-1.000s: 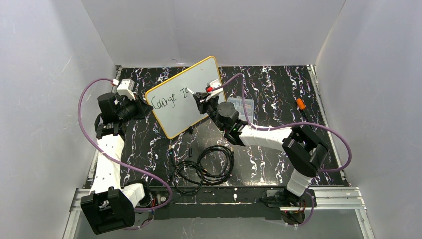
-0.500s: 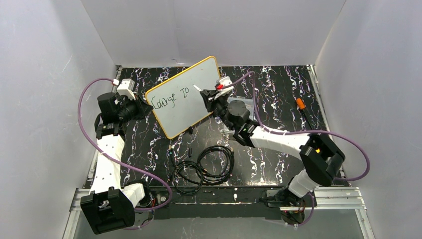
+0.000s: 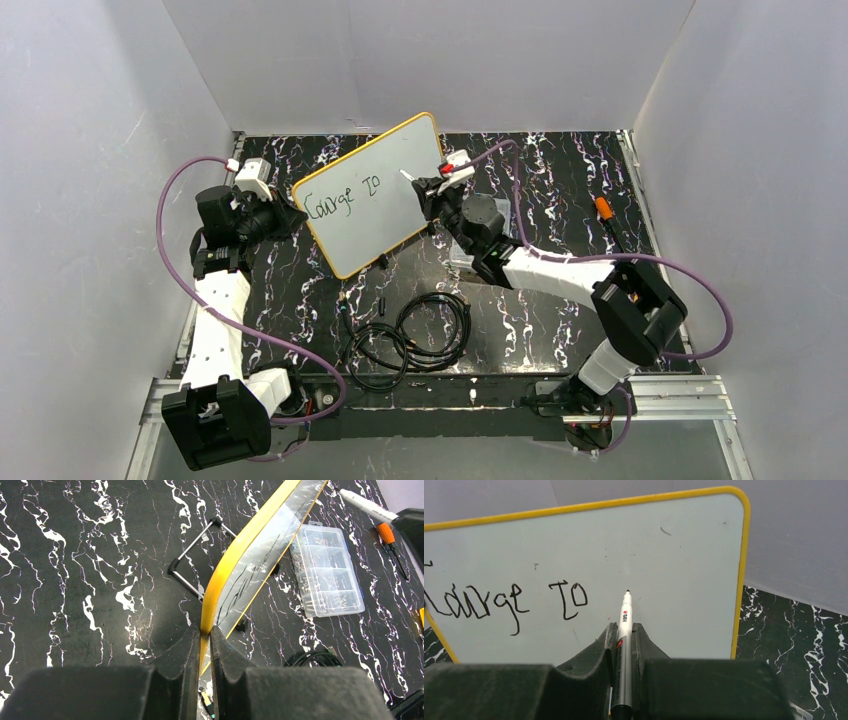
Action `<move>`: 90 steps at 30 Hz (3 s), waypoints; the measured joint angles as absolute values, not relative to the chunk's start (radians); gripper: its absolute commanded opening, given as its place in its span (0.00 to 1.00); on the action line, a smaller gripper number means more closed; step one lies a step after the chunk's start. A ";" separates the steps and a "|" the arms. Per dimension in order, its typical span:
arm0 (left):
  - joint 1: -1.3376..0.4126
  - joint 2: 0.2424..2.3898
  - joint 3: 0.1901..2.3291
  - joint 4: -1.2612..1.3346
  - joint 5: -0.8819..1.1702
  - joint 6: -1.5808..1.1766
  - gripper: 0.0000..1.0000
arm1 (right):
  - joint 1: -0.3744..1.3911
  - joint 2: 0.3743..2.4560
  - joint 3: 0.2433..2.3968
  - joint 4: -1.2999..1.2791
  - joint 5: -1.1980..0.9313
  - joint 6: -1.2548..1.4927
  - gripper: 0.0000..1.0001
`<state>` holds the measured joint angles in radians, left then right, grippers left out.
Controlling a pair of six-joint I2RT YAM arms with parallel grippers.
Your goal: Write a sentence on the whiteboard
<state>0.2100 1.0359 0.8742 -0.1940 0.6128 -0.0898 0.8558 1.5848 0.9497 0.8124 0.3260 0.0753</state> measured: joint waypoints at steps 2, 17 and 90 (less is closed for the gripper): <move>0.210 1.036 0.874 -0.194 0.613 -0.090 0.00 | 0.853 1.604 0.950 0.814 0.320 0.075 0.01; 0.210 1.036 0.874 -0.194 0.613 -0.089 0.00 | 0.845 1.671 0.987 0.844 0.319 0.076 0.01; 0.207 1.037 0.874 -0.196 0.610 -0.089 0.00 | 0.845 1.705 1.012 0.888 0.338 0.056 0.01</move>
<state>0.2070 1.0370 0.8742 -0.1955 0.6102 -0.0895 0.8452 1.7046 1.0119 0.8879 0.3378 0.0559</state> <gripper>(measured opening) 0.089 0.198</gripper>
